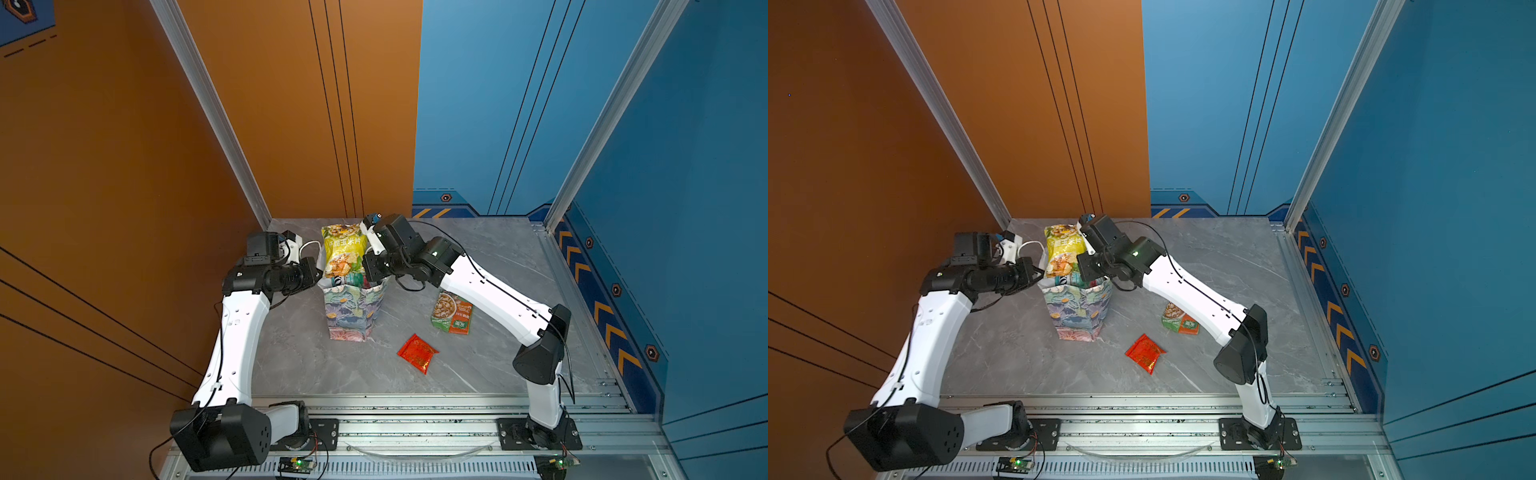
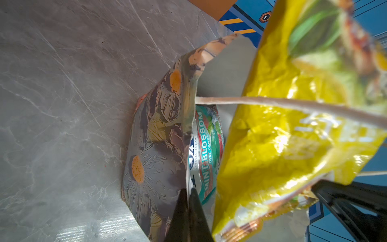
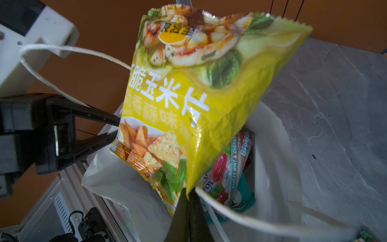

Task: Place the snacks into the paper bag

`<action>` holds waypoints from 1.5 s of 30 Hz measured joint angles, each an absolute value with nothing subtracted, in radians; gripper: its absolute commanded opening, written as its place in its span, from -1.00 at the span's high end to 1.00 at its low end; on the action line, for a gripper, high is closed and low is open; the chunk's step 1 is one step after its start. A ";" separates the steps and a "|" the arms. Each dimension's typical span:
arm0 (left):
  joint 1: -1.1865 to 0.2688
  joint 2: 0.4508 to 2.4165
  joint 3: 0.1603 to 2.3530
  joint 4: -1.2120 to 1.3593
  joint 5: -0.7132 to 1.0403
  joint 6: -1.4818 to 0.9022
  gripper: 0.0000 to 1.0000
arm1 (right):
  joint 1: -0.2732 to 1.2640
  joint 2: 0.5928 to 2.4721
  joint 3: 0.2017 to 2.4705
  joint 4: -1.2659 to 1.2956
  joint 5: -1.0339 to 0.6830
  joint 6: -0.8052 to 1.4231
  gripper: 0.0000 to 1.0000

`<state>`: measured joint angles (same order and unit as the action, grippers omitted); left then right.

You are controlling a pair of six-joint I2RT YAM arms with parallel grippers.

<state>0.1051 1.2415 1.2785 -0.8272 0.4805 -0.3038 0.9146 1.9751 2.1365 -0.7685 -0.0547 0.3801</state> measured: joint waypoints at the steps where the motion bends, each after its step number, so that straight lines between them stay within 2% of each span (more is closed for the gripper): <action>1: 0.107 1.242 1.279 -0.827 0.480 -0.304 1.00 | 0.915 1.975 2.136 -0.773 -0.055 0.380 1.00; 18: 0.107 1.242 1.279 -0.827 0.487 -0.304 1.00 | 0.934 1.975 2.123 -0.787 -0.055 0.374 0.96; 19: 0.107 1.242 1.279 -0.827 0.491 -0.304 1.00 | 0.934 1.975 2.123 -0.787 -0.055 0.374 0.81; 22: 0.109 1.242 1.279 -0.826 0.508 -0.304 1.00 | 0.933 1.975 2.123 -0.786 -0.055 0.384 0.08; 24: 0.111 1.242 1.279 -0.826 0.519 -0.305 1.00 | 0.933 1.974 2.123 -0.786 -0.047 0.379 -0.29; 25: 0.111 1.242 1.279 -0.826 0.524 -0.305 1.00 | 0.933 1.972 2.123 -0.786 -0.043 0.380 -0.37; 37: 0.118 1.242 1.279 -0.825 0.556 -0.312 1.00 | 0.895 1.759 2.042 -0.695 0.006 0.366 -0.38; 45: 0.118 1.242 1.279 -0.820 0.578 -0.323 1.00 | 0.907 1.807 2.031 -0.670 0.028 0.366 -0.24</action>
<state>0.1177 1.2415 1.2785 -0.8196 0.5777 -0.3229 0.9073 1.8069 2.0308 -0.6704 0.0277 0.3656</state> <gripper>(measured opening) 0.048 0.645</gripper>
